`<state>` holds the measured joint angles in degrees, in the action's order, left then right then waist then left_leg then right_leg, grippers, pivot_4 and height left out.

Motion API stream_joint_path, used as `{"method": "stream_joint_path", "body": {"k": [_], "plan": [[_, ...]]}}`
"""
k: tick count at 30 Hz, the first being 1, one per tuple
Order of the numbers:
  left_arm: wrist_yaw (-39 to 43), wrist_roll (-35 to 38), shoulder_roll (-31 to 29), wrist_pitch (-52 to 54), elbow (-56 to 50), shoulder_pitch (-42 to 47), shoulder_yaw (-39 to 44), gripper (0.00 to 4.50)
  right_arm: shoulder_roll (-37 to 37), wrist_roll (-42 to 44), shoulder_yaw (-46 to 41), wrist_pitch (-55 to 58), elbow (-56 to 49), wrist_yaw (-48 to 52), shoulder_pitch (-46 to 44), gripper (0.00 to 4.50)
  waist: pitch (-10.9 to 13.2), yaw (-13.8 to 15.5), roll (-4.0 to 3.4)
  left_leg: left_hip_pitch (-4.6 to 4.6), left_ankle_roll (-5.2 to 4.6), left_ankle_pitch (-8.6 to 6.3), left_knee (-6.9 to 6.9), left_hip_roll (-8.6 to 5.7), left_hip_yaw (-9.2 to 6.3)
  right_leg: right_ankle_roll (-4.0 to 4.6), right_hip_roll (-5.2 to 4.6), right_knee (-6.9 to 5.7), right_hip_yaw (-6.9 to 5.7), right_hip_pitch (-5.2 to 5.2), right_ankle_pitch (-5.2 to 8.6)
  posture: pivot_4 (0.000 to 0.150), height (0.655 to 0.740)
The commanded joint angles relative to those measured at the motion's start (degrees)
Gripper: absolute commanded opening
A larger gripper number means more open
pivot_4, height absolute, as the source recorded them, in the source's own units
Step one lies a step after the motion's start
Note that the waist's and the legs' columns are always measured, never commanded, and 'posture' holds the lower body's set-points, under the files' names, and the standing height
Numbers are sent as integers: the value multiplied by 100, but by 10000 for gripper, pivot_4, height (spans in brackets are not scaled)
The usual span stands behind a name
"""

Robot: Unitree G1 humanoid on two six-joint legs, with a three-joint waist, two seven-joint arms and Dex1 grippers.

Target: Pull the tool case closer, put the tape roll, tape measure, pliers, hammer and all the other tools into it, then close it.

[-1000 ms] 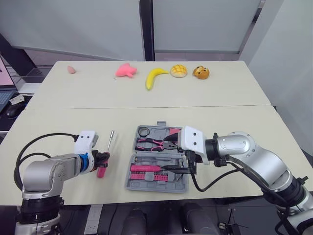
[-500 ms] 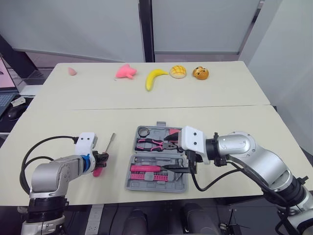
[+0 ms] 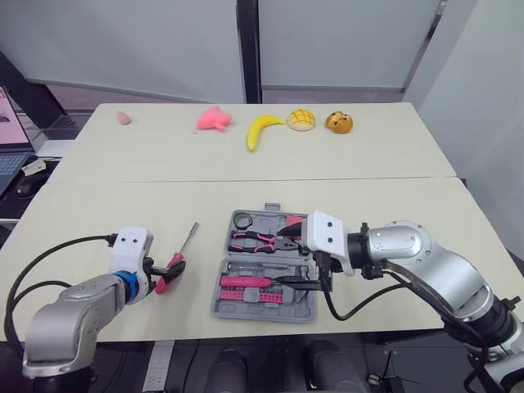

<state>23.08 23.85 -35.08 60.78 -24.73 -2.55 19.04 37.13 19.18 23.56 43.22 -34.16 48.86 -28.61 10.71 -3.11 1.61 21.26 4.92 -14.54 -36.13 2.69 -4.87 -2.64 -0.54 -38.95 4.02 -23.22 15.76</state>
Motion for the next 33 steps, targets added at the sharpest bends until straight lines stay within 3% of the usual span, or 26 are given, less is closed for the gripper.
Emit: {"method": "stream_joint_path", "body": {"k": [1,11,32,33], "plan": [[604,16,31,-1322,20,-309,239,44921,-3,39,-225,-139,-236,-11,12,45000,0,10,0,-1,0,0,0,0,1,1,-1,0,0,0,0,1500,7400],[442,-422,635,-2878,1154,-448,-38,44921,-217,-323,-132,-531,-174,-362,202,45000,0,20,1,2,0,0,1,1,2,4,0,4,0,0,4,1500,7400],[-371,-999,1050,-2422,1467,-12,-782,44921,-306,-401,-70,-562,-164,-277,297,45000,0,17,1,1,0,0,2,0,0,3,2,4,-1,0,4,1500,7400],[-381,-1011,1043,-2403,1479,-5,-788,43066,-307,-401,-75,-556,-168,-278,296,45000,-1,17,1,2,0,0,2,0,0,3,2,4,-1,0,4,1500,7400]]}}
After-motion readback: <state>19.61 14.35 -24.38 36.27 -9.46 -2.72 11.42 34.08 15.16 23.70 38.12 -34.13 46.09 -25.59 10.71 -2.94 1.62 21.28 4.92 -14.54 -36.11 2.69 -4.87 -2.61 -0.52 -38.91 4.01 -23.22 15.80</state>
